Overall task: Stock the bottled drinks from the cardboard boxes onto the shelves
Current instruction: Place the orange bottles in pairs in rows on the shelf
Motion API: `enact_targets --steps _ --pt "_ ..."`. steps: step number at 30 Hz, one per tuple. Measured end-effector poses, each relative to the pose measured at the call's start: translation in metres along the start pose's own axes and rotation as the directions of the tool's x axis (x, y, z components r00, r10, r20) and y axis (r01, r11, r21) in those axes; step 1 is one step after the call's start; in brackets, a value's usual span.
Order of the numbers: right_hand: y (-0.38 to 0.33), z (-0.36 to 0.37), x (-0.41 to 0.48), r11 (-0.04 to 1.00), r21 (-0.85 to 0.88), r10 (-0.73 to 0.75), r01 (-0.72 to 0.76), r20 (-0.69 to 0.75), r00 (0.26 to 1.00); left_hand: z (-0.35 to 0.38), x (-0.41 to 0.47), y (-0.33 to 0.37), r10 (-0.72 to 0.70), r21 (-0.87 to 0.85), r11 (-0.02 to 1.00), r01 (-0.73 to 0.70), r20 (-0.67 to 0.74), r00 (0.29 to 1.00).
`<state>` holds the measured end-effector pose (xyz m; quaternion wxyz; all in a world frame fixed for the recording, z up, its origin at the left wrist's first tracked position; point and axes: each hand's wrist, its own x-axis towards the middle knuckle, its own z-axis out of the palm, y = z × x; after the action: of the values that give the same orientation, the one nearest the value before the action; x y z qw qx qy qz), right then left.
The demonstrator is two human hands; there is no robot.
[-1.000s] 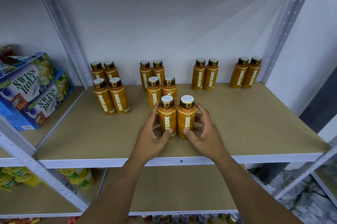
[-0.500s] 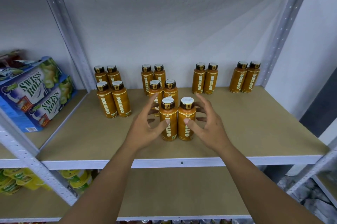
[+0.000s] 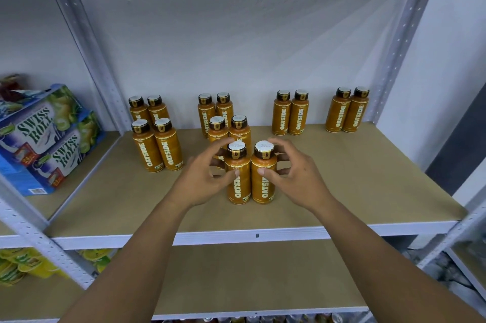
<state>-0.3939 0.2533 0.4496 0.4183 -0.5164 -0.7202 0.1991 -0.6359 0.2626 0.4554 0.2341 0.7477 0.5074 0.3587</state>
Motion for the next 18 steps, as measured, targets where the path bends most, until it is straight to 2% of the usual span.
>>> enact_targets --steps 18 --pt "0.047 -0.064 -0.001 0.995 0.041 0.092 -0.09 -0.047 0.995 0.065 0.046 0.045 0.07 -0.079 0.995 -0.063 0.087 0.994"
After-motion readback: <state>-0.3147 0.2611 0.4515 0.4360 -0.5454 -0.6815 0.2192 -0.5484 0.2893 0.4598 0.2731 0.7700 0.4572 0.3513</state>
